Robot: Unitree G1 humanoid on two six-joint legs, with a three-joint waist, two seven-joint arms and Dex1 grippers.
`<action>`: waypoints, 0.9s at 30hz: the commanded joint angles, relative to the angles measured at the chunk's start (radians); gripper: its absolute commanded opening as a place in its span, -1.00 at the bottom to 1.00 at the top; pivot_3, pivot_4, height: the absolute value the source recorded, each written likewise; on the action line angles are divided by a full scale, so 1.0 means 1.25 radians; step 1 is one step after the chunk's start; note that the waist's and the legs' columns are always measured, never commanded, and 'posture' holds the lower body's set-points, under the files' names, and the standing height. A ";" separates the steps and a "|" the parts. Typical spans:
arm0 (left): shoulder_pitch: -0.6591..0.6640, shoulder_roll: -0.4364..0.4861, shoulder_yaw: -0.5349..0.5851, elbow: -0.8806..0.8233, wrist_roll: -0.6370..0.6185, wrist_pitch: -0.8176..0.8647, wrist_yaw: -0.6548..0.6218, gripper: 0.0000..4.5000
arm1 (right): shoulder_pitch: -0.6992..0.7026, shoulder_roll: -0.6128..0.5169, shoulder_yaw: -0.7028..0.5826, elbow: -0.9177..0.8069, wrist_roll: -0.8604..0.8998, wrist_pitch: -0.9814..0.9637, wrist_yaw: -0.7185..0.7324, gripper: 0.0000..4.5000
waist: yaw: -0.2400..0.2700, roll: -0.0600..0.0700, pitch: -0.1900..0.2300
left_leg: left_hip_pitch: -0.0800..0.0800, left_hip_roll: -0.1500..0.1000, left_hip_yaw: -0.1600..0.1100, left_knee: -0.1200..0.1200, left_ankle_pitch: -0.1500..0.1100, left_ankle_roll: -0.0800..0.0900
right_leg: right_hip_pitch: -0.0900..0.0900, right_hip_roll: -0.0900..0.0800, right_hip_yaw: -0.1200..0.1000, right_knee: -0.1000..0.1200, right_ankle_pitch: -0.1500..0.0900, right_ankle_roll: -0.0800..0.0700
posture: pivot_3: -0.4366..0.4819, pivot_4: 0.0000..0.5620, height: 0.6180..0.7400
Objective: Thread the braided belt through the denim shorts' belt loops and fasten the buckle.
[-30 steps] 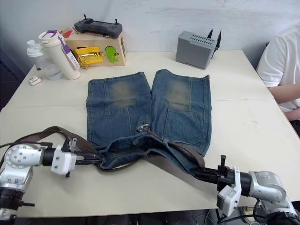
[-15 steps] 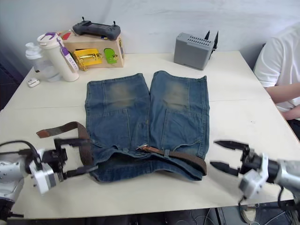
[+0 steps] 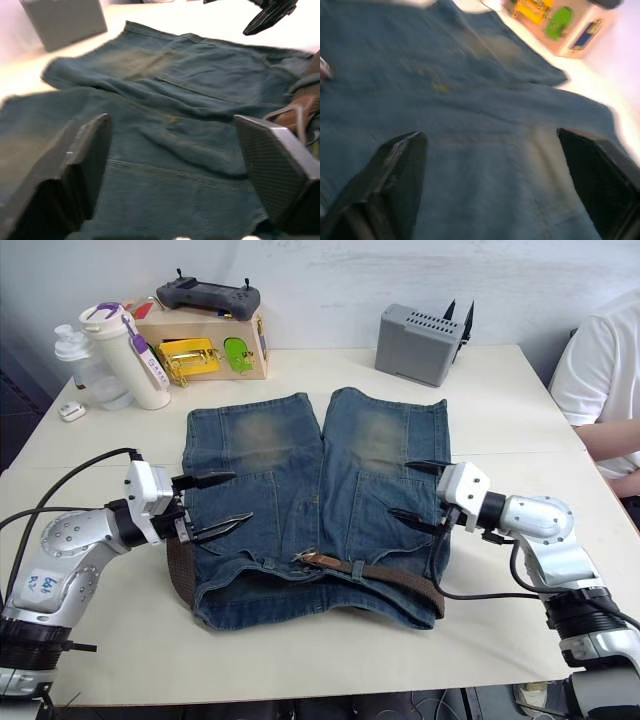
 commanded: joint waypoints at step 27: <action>0.176 0.095 -0.058 0.048 0.117 -0.045 -0.371 -0.99 | 0.284 -0.023 -0.068 -0.212 0.087 0.370 0.194 -1.00 | 0.011 0.003 -0.011 | 0.009 0.000 -0.001 -0.006 -0.004 0.004 | 0.010 -0.001 -0.001 -0.007 -0.001 -0.002 | -0.05 -0.47 0.92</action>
